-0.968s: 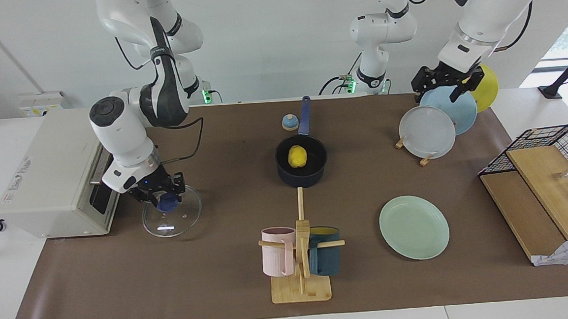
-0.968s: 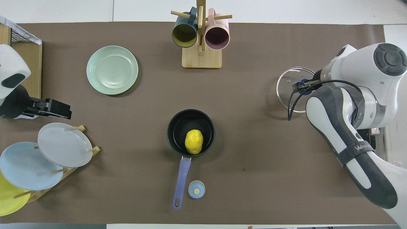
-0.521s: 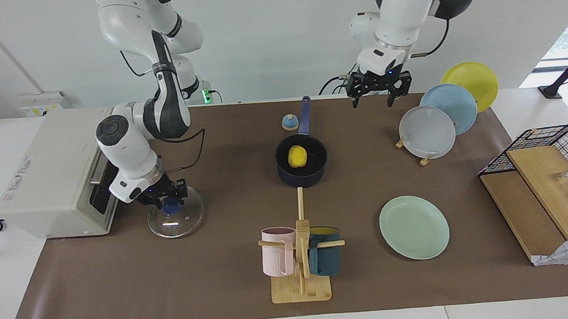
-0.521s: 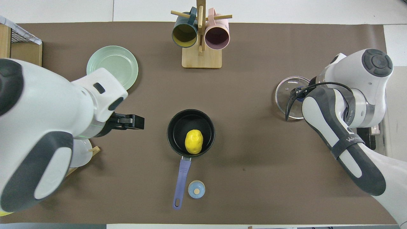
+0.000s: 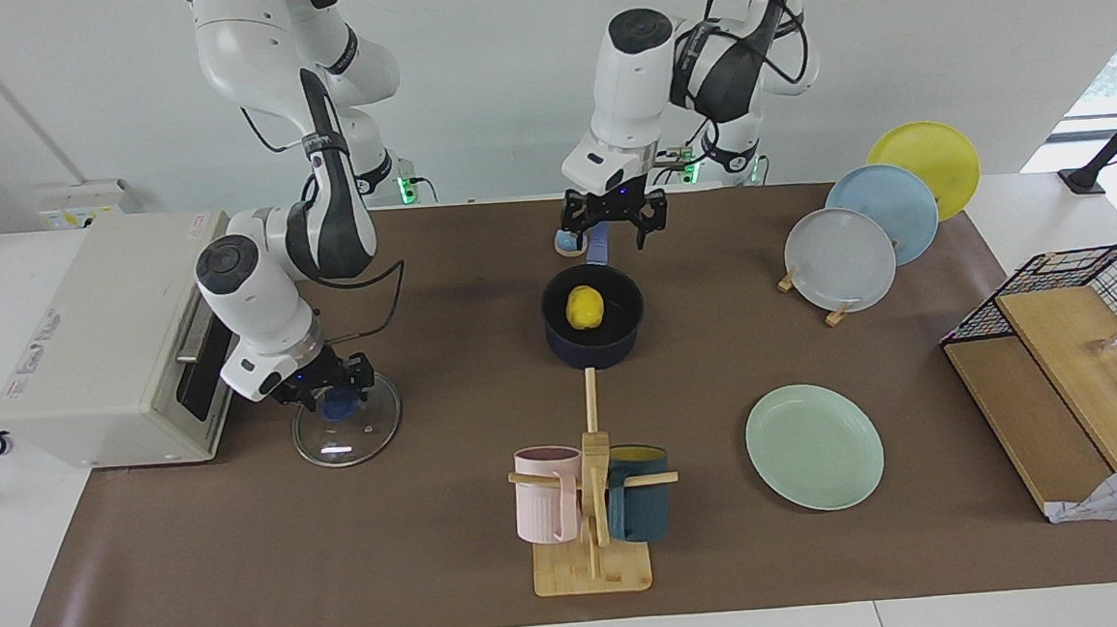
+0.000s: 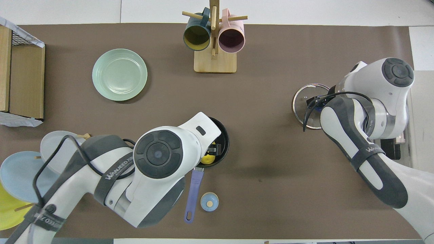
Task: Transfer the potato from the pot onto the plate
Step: 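Grasp the potato with the left gripper while the right gripper withdraws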
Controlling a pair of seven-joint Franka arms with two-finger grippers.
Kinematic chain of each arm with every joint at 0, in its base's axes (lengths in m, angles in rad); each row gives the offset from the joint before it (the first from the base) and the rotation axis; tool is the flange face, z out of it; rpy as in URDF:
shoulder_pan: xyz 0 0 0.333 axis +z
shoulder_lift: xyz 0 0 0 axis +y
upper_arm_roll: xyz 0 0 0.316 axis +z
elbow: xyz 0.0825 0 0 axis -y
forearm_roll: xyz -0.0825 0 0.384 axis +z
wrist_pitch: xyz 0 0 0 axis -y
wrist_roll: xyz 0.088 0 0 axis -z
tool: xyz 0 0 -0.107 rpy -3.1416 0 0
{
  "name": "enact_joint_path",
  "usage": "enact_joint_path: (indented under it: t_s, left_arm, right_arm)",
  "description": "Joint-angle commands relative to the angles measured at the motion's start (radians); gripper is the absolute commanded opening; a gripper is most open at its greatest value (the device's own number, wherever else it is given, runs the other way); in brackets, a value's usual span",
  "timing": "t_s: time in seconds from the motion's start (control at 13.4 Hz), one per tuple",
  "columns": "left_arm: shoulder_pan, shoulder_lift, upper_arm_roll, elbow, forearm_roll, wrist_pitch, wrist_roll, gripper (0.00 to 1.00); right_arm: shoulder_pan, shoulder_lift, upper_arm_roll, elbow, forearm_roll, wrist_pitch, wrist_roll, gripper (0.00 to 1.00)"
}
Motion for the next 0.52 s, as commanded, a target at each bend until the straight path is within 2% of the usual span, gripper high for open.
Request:
enact_joint_path:
  t_s: [0.0,0.22,0.45]
  left_arm:
    - [-0.017,0.035,0.018,-0.004,-0.005,0.061,0.034,1.00]
    - [-0.021,0.064,0.018,-0.033,-0.005,0.132,0.083,1.00]
    - [-0.020,0.069,0.020,-0.081,-0.005,0.185,0.134,1.00]
  right_arm:
    - [-0.006,-0.033,0.005,0.088,0.006,-0.114,0.001,1.00]
    - [-0.013,-0.042,0.001,0.243,-0.006,-0.336,0.002,1.00]
    - [-0.020,-0.113,-0.001,0.273,-0.083,-0.444,0.002,1.00]
